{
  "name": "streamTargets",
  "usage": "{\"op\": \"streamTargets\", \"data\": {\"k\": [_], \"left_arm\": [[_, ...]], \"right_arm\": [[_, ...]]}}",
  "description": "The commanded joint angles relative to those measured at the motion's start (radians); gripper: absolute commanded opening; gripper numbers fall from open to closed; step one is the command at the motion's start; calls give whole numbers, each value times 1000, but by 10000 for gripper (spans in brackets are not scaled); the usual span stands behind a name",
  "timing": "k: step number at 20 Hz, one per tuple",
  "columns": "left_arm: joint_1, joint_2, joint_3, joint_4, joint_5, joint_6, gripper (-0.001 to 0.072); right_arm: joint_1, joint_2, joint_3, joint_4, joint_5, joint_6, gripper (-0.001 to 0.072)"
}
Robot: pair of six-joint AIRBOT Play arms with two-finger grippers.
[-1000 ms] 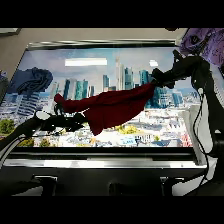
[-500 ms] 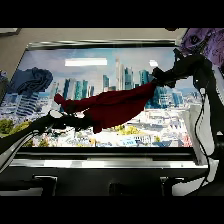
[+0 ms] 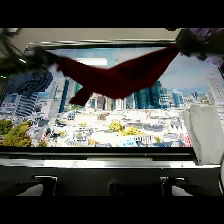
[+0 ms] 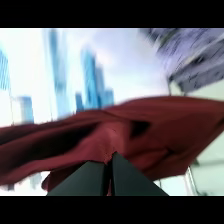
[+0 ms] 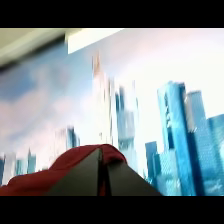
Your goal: Fold the clothes and pants, and hang the long-sleeved shirts on hangers.
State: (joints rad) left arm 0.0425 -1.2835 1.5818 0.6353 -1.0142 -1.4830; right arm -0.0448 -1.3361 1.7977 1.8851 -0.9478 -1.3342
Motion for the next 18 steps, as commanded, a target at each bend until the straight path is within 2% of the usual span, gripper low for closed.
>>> {"op": "streamTargets", "data": {"k": [1, 5, 8, 10, 14, 16, 18], "left_arm": [[113, 120, 332, 244, -176, -125, 19], [153, 334, 430, 528, -289, -224, 20], [154, 461, 429, 711, -335, -304, 20], [154, 489, 429, 781, -330, -345, 20], [153, 420, 371, 748, -330, -351, 20], [153, 342, 306, 726, -328, -351, 20], [147, 236, 236, 727, -323, -351, 20]], "right_arm": [[0, 237, 0, -205, -1, 79, 25], [0, 518, 0, -324, -86, 58, 26], [0, 662, 0, -417, -92, 111, 25], [0, 682, 0, -467, -87, 161, 25], [0, 520, 0, -471, -68, 218, 26], [0, 362, 0, -406, -38, 224, 26], [1, 180, 0, -258, 29, 219, 27]]}}
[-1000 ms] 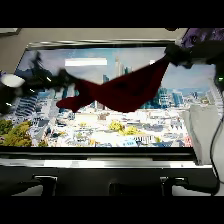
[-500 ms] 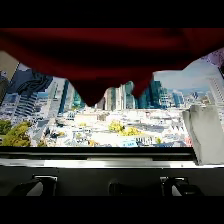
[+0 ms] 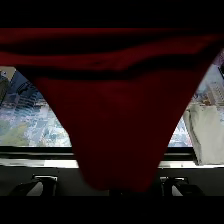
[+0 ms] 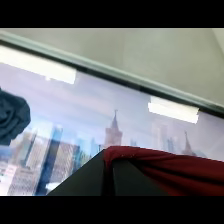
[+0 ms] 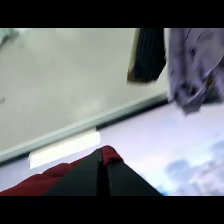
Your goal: Fold the clothes and pants, and hang the long-sleeved shirts on hangers.
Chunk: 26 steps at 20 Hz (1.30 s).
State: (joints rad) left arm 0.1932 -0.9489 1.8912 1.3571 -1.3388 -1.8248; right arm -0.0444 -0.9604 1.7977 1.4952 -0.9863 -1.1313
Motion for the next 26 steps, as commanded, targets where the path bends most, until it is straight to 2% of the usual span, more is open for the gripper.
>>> {"op": "streamTargets", "data": {"k": [1, 3, 4, 6, 10, 12, 14, 15, 17, 18, 22, 23, 25, 26], "left_arm": [[-6, -160, -111, 5, 28, -8, 20], [-19, -285, -187, 5, 128, 0, 21], [-27, -347, -219, 5, 179, 0, 21], [-44, -488, -255, 4, 240, -1, 21], [-103, -727, -257, -3, 243, -1, 22], [-134, -787, -256, -3, 245, -2, 22], [-154, -806, -256, -3, 244, -1, 22], [-158, -805, -255, -3, 240, -1, 22], [-154, -790, -254, -3, 220, 0, 22], [-148, -779, -254, -3, 209, 0, 22], [-123, -724, -254, -3, 160, 0, 22], [-119, -714, -254, -3, 155, 0, 22], [-119, -703, -254, -3, 142, 0, 22], [-120, -702, -254, -3, 133, 0, 22]], "right_arm": [[0, -293, 0, 246, 110, -29, 27], [3, -476, 0, 443, 164, -94, 27], [14, -558, 0, 478, 175, -95, 27], [58, -708, 0, 483, 180, -101, 27], [139, -907, 0, 484, 152, -101, 29], [154, -944, 0, 491, 119, -87, 70], [143, -937, 0, 504, 87, -74, 204], [127, -923, 0, 532, 48, -94, 236], [58, -876, 0, 597, -71, -161, 409], [10, -842, 0, 612, -146, -221, 444], [-176, -709, -12, 610, -469, -552, 417], [-229, -673, -52, 653, -471, -541, 418], [-302, -596, -178, 663, -482, -584, 442], [-329, -558, -270, 664, -477, -586, 499]]}}
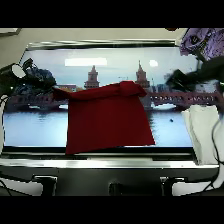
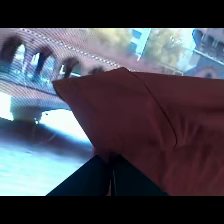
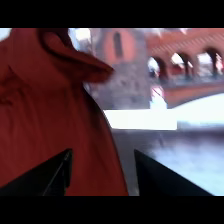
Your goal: Fold the clothes and pants, and hang the long-sleeved shirts on hangers.
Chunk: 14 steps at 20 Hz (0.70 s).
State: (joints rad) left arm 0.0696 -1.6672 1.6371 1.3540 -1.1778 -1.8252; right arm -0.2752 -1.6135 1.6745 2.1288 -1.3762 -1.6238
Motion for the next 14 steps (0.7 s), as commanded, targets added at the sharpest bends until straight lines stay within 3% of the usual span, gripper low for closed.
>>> {"op": "streamTargets", "data": {"k": [1, 8, 14], "left_arm": [[4, 17, 0, 0, -39, 0, 22], [4, 17, 0, 0, -59, 0, 23], [4, 17, 0, 0, -72, 0, 23]], "right_arm": [[-114, 125, -238, 28, -84, -94, 507], [-20, 190, -769, 21, 4, -166, 513], [112, 190, -904, 25, 146, -167, 513]]}}
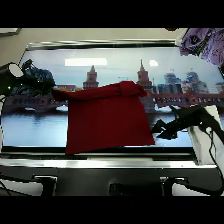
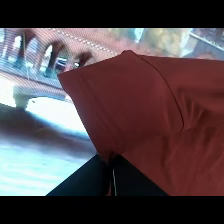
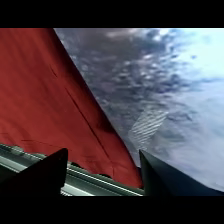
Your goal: Fold the clothes and pants, and hang the long-sleeved shirts on hangers.
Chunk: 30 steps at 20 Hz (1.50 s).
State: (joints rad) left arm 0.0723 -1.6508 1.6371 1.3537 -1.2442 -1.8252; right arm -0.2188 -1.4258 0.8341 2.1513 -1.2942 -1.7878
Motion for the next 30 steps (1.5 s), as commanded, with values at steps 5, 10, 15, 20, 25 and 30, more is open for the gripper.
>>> {"op": "streamTargets", "data": {"k": [5, 10, 15, 20, 25, 30], "left_arm": [[1, 1, 0, 0, -7, 0, 23], [1, 1, 0, 0, -24, 0, 23], [-1, -5, -1, 0, -24, -1, 23], [-46, -39, -1, 0, -24, -1, 22], [-58, -44, -1, 0, -47, 0, 23], [-55, -44, -1, 0, -101, 0, 23]], "right_arm": [[142, 3, -50, 19, 86, 5, 27], [72, -2, 253, -89, 231, 304, 26], [29, -120, 658, -275, 423, 554, 25], [30, -328, 853, -208, 395, 618, 28], [-6, -310, 855, -211, 204, 409, 425], [-166, -193, 793, -91, -43, 112, 305]]}}
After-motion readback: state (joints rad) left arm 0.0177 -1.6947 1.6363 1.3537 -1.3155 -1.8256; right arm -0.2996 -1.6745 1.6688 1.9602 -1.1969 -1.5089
